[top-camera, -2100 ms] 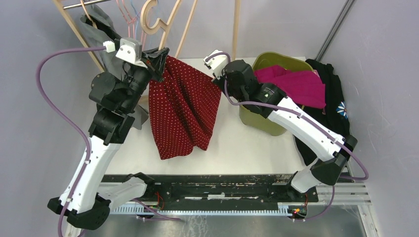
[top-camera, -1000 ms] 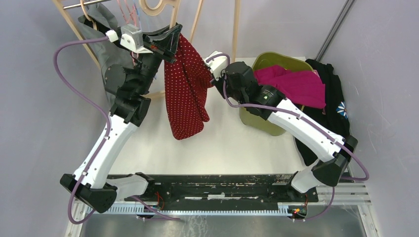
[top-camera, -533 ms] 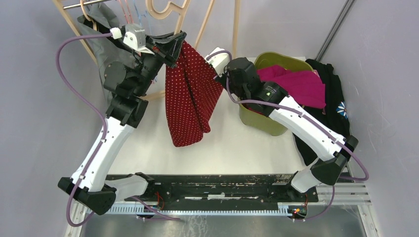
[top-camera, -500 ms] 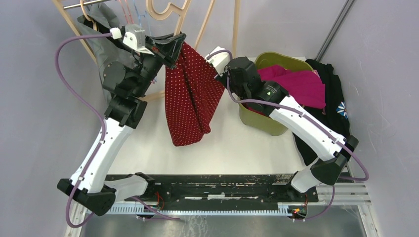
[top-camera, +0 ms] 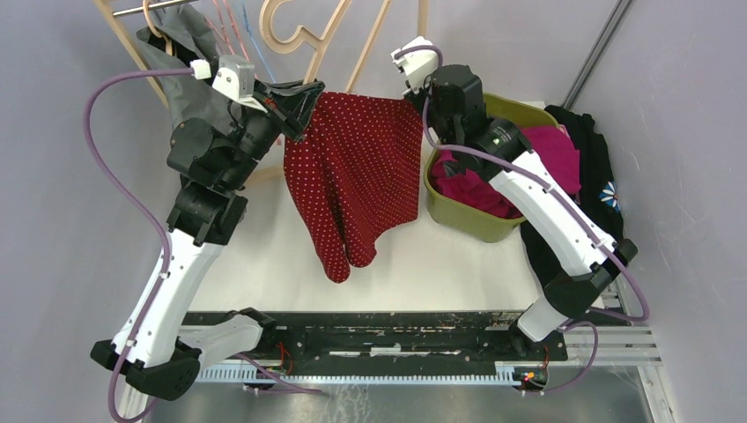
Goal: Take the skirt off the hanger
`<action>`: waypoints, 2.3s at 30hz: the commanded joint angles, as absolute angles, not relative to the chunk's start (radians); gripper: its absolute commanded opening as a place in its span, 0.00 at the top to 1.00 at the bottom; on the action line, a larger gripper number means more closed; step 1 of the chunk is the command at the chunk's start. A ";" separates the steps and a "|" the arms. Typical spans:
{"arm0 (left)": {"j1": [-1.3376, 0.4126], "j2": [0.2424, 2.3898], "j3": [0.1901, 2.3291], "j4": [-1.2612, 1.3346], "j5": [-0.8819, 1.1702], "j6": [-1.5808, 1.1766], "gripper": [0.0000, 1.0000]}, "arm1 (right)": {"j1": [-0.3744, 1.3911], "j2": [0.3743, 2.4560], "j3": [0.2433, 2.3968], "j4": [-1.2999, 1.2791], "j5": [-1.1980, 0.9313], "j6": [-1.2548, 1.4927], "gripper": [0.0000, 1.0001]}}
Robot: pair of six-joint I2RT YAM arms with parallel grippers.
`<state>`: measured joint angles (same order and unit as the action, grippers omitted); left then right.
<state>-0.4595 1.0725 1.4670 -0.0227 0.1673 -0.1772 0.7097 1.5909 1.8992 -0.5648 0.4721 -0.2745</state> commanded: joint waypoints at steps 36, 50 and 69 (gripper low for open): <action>-0.451 1.163 1.598 0.055 0.212 -0.295 0.97 | 0.592 1.447 1.554 0.245 -0.555 0.494 0.29; -0.452 1.163 1.514 0.122 0.270 -0.419 0.97 | 0.592 1.542 1.563 0.585 -0.709 0.642 0.29; -0.453 1.170 1.527 0.127 0.269 -0.418 0.97 | 0.602 1.663 1.516 0.816 -0.738 0.881 0.33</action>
<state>-0.4530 1.1820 1.5078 0.0467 0.2485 -0.3630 0.5903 1.6665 1.5150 0.6994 -0.7010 0.8253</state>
